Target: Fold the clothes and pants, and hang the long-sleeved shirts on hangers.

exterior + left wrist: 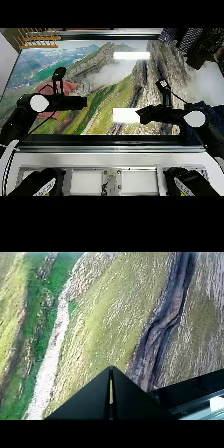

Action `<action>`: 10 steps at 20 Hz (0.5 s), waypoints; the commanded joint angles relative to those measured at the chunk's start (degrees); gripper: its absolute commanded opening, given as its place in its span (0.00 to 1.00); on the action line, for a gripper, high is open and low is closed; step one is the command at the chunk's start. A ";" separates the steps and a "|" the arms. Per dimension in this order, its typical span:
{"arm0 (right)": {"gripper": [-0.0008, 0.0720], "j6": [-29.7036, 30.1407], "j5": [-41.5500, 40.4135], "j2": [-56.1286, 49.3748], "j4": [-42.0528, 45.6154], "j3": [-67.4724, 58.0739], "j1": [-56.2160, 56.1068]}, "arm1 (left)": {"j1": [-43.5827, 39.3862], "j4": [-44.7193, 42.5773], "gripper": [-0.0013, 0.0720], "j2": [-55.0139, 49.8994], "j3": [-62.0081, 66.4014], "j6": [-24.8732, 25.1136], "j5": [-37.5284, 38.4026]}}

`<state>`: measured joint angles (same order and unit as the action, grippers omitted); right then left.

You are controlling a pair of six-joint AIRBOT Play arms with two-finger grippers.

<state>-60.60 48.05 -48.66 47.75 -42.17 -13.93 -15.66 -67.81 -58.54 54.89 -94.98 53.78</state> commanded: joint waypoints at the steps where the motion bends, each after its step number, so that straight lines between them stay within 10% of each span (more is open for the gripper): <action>1: 0.02 0.00 0.00 -0.04 -0.02 -0.04 -0.07 | 0.04 -0.02 0.03 0.02 -0.02 0.00 0.00; 10: 0.02 0.00 0.00 -0.04 -0.02 -0.04 -0.07 | 0.04 0.44 0.03 0.04 0.00 0.00 -0.94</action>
<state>-60.58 48.05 -48.66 47.75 -42.17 -13.93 -15.66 -67.72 -58.54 54.89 -94.98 53.63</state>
